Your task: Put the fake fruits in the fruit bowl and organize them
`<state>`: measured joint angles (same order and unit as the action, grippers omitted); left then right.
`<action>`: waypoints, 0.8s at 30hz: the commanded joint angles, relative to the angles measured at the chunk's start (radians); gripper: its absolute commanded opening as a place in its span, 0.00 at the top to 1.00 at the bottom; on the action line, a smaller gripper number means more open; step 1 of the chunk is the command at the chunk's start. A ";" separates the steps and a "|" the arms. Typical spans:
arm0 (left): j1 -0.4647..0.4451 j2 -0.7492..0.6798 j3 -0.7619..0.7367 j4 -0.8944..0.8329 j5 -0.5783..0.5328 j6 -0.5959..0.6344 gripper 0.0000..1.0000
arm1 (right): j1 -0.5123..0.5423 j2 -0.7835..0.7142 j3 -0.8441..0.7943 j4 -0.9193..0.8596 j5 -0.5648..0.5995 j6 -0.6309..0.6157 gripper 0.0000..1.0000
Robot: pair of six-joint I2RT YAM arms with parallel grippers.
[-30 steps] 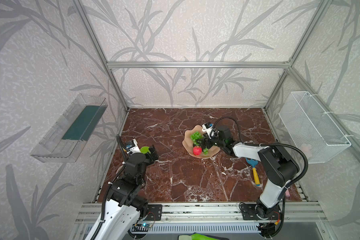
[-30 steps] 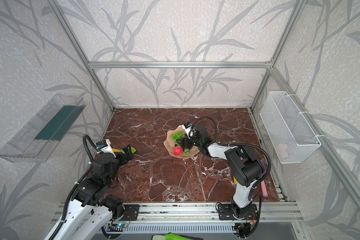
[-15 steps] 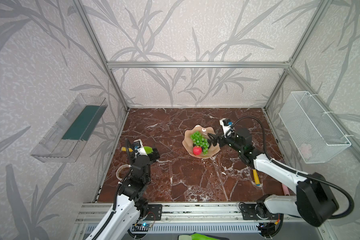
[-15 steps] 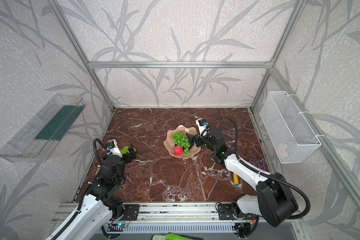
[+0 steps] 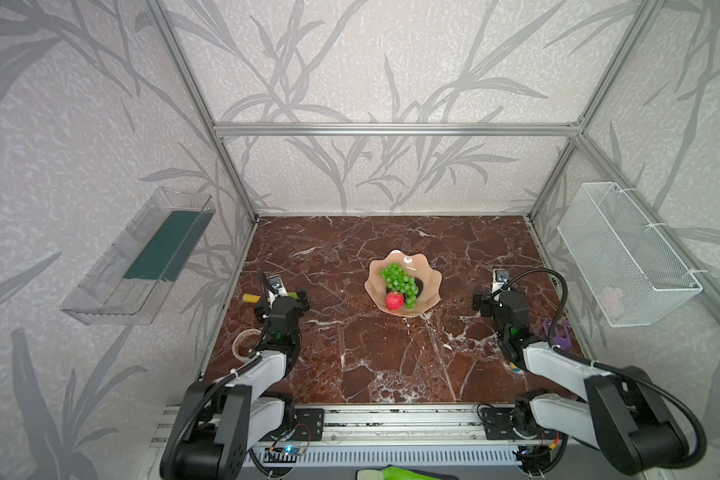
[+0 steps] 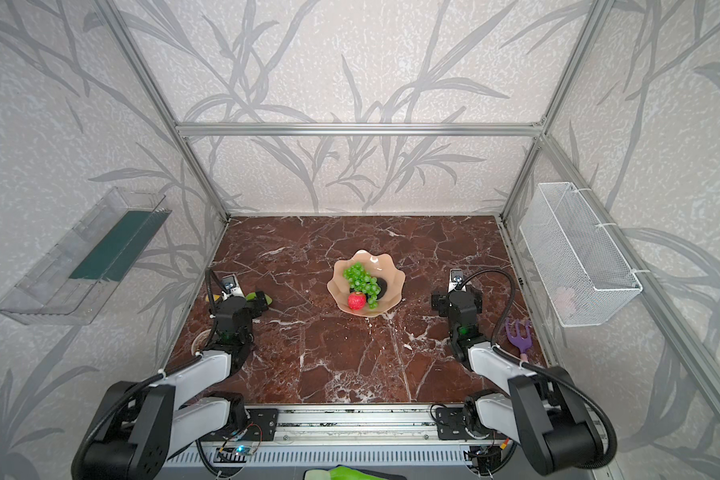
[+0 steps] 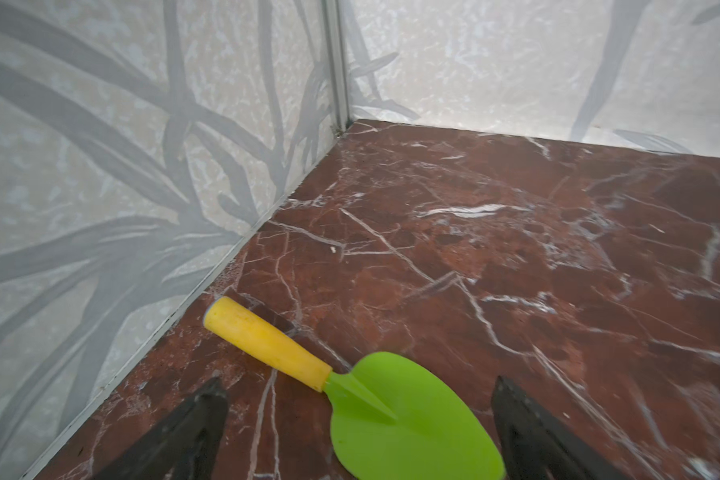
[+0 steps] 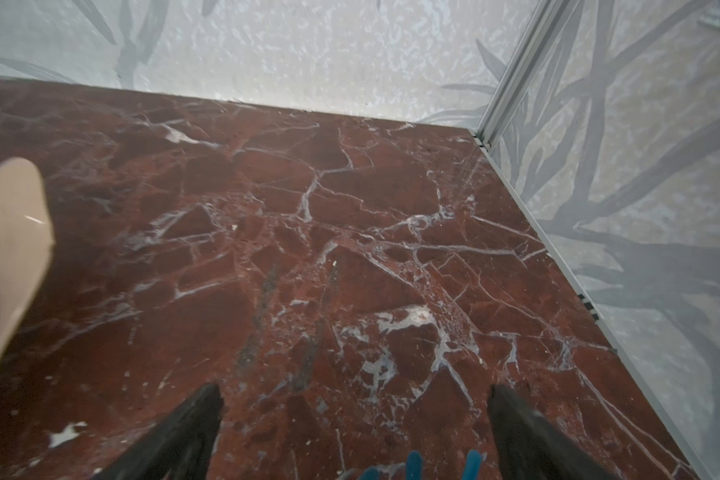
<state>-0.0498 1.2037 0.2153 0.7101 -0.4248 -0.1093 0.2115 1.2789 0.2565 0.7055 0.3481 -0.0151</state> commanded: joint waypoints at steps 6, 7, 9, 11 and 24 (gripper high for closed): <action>0.053 0.338 0.007 0.507 0.102 0.020 0.01 | -0.035 0.286 0.010 0.467 -0.117 -0.084 0.01; 0.052 0.401 0.018 0.576 0.096 0.041 0.01 | -0.035 0.345 0.005 0.540 -0.131 -0.097 0.01; 0.050 0.358 0.027 0.482 0.092 0.015 0.01 | -0.027 0.321 0.005 0.510 -0.127 -0.098 0.01; 0.050 0.305 0.069 0.318 0.082 0.000 0.01 | -0.027 0.299 0.030 0.424 -0.096 -0.082 0.01; 0.050 0.369 0.101 0.370 0.063 0.023 0.01 | -0.029 0.321 0.095 0.344 -0.064 -0.075 0.01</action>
<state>-0.0040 1.5612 0.3080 1.0519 -0.3500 -0.1043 0.1883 1.6039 0.3180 1.0756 0.2710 -0.1017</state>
